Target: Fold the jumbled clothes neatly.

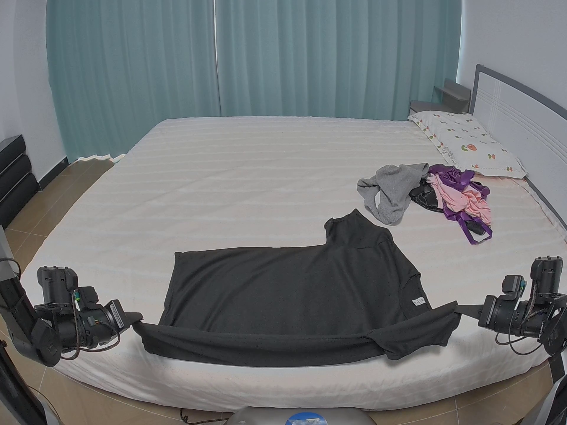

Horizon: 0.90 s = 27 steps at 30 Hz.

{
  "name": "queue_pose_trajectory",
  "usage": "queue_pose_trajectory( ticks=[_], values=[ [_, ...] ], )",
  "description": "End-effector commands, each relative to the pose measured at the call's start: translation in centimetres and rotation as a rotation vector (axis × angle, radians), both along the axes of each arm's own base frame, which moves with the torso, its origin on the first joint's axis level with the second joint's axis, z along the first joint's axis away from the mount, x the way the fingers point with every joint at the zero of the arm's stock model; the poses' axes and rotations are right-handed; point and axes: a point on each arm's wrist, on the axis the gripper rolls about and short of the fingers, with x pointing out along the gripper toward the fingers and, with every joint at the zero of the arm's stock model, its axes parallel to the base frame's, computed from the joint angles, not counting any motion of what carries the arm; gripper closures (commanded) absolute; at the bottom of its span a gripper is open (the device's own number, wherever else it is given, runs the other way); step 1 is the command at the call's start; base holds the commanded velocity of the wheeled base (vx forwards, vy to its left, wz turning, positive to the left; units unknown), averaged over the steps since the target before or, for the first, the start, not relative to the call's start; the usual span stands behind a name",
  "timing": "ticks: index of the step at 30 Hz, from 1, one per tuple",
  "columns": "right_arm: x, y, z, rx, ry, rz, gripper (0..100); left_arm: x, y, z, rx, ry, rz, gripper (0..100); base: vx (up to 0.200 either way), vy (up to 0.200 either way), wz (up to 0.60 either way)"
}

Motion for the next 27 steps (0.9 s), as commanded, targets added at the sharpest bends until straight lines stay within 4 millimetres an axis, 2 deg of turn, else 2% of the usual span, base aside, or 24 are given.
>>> queue_pose_trajectory(
  ticks=[1, 4, 13, 26, 27],
  values=[
    [-0.2, 0.0, 0.0, -0.002, 0.0, -0.002, 100, -0.5, -0.1, 0.7, 0.003, -0.025, 0.0, 100, 0.0, 0.0, 0.0],
    [-0.4, 0.0, 0.0, -0.003, 0.002, -0.005, 100, -1.0, -0.1, 1.3, 0.005, -0.046, -0.001, 100, 0.0, 0.0, 0.0],
    [-0.4, 0.0, 0.1, -0.005, -0.002, -0.004, 100, -0.9, -0.2, 0.8, 0.002, -0.023, -0.003, 100, 0.0, 0.0, 0.0],
    [3.6, -0.1, -1.2, -0.005, 0.008, 0.007, 100, 2.9, 0.2, -1.2, -0.005, 0.005, 0.0, 100, 0.0, 0.0, 0.0],
    [4.7, 0.0, -1.5, -0.005, 0.006, 0.013, 100, 3.6, 0.2, -1.6, -0.005, 0.01, -0.003, 100, 0.0, 0.0, 0.0]
  ],
)
